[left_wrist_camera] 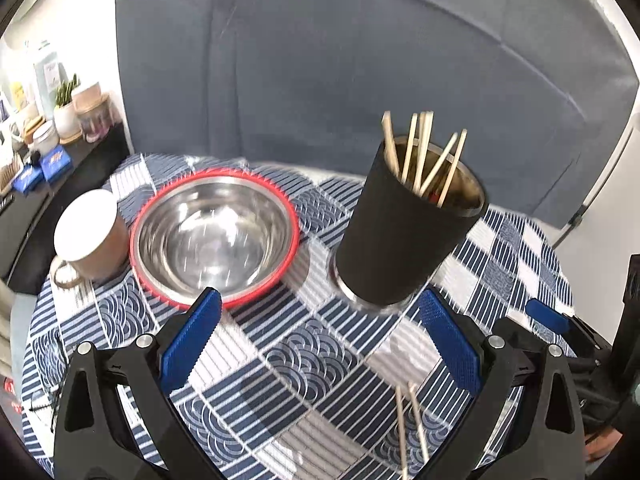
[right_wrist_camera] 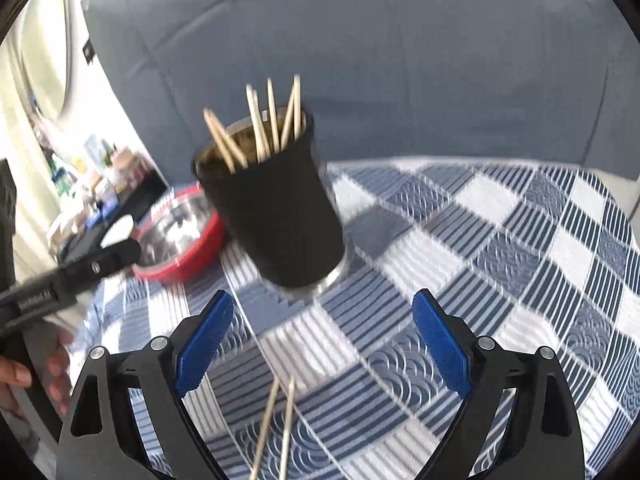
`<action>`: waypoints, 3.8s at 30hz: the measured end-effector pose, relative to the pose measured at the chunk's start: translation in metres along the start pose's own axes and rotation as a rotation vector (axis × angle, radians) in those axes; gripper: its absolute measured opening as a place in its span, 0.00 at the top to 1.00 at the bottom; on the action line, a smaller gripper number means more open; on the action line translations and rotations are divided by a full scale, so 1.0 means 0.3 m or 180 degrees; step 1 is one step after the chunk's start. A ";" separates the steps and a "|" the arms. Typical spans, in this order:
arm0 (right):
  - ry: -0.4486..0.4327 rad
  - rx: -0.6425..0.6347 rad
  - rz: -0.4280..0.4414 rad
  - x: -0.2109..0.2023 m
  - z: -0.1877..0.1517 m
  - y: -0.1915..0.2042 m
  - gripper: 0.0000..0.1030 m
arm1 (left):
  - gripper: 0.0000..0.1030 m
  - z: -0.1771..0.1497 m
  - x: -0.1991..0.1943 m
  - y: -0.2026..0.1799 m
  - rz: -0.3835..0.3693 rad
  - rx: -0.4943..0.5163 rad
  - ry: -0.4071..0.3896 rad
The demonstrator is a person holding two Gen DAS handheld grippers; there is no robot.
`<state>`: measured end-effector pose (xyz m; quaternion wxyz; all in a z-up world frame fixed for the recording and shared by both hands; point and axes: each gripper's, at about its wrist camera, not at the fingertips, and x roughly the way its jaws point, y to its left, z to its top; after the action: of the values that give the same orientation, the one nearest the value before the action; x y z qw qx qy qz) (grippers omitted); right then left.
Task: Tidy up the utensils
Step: 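Withdraw both open tools from the cup back over the remaining sticks, then close the right tool on one wooden stick while the left tool grasps another, then lift both held sticks and lower them toward the black cup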
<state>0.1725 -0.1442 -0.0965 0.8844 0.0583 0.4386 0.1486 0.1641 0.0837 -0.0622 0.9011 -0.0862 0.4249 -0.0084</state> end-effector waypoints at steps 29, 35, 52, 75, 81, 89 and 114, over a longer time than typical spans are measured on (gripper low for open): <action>0.1151 -0.0703 -0.0400 0.118 -0.367 0.081 0.24 | 0.06 -0.325 0.173 -0.032 -0.0095 -0.0065 0.1006; 0.1162 -0.0622 -0.0470 0.083 -0.364 0.029 0.47 | 0.06 -0.351 0.202 -0.105 -0.0155 0.0088 0.1126; 0.1207 -0.0511 -0.0658 0.017 -0.375 -0.096 0.96 | 0.16 -0.408 0.243 -0.242 0.0184 0.0834 0.1166; 0.0796 0.0260 -0.0537 -0.080 -0.130 -0.282 0.96 | 0.96 -0.263 0.049 0.099 -0.0020 0.0192 0.1199; 0.0350 0.0253 -0.0411 -0.148 0.069 -0.256 0.96 | 0.95 -0.053 -0.094 0.084 -0.0047 0.0274 0.0716; -0.0145 0.0071 -0.0262 -0.226 0.311 -0.179 0.96 | 0.95 0.230 -0.217 -0.009 0.0038 0.0710 0.0056; -0.0643 -0.0276 0.0122 -0.107 0.636 0.076 0.96 | 0.95 0.578 -0.073 -0.214 -0.0493 0.0578 -0.0555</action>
<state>0.3008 -0.1276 0.0493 0.9228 0.0431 0.3393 0.1776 0.2868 0.0481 0.0731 0.9353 -0.0371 0.3345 -0.1088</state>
